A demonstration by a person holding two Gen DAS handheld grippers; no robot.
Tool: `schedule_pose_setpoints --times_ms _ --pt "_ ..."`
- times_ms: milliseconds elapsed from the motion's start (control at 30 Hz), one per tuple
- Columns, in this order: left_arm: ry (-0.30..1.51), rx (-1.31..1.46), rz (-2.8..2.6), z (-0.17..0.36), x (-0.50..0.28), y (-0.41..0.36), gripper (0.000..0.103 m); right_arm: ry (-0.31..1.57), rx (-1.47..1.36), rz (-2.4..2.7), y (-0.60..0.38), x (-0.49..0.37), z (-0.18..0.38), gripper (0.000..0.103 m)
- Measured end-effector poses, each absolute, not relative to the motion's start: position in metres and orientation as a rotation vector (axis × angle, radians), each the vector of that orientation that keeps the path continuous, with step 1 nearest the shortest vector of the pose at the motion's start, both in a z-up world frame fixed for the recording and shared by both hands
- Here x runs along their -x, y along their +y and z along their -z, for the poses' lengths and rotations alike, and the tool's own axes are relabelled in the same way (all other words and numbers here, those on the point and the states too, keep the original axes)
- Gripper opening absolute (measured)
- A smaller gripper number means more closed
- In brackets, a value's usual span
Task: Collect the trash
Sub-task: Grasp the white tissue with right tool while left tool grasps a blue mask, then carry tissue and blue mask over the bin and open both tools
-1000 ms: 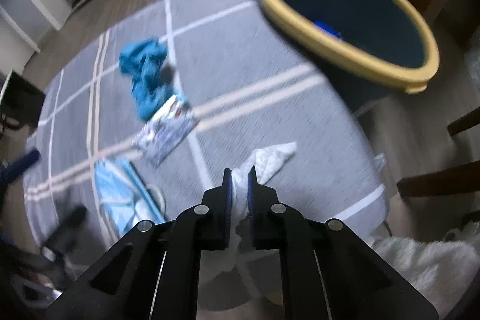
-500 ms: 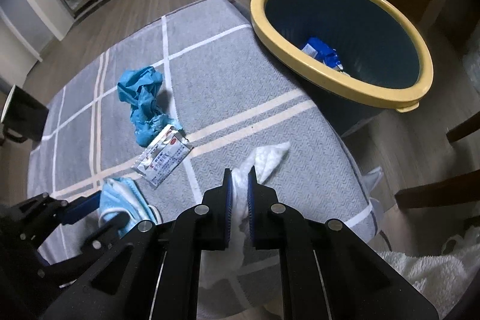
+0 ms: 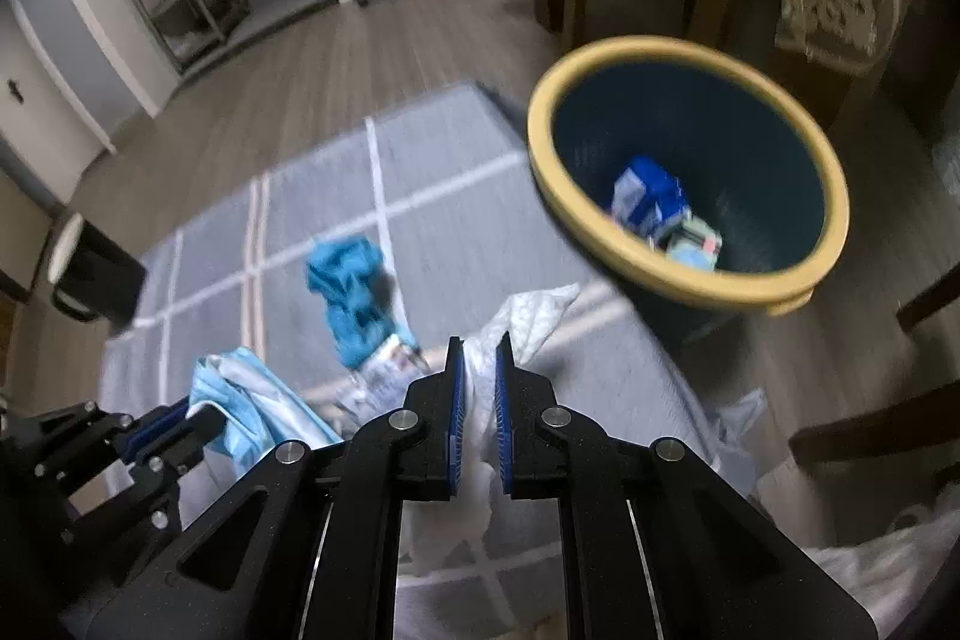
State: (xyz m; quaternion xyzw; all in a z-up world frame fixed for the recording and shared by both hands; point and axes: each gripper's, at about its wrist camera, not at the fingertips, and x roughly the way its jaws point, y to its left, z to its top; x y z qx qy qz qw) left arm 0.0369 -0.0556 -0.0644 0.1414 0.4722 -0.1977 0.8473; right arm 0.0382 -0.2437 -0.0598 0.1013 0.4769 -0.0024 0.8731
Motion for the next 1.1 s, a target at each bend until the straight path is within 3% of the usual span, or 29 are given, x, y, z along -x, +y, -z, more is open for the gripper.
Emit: schedule_pose_setpoints --times_ms 233,533,867,1100 --pt "0.859 -0.291 0.369 0.011 -0.038 -0.061 0.006 0.840 -0.215 -0.003 -0.281 -0.054 -0.012 0.010" --pt "0.804 -0.294 0.387 -0.018 -0.051 -0.091 0.006 0.759 -0.128 0.046 -0.349 -0.087 -0.056 0.010" --pt "0.780 -0.328 0.462 -0.015 -0.073 -0.156 0.006 0.852 -0.262 0.082 -0.410 -0.119 -0.013 0.010" --pt "0.851 -0.307 0.550 0.017 -0.092 -0.219 0.006 0.904 -0.232 0.128 -0.421 -0.135 0.004 0.010"
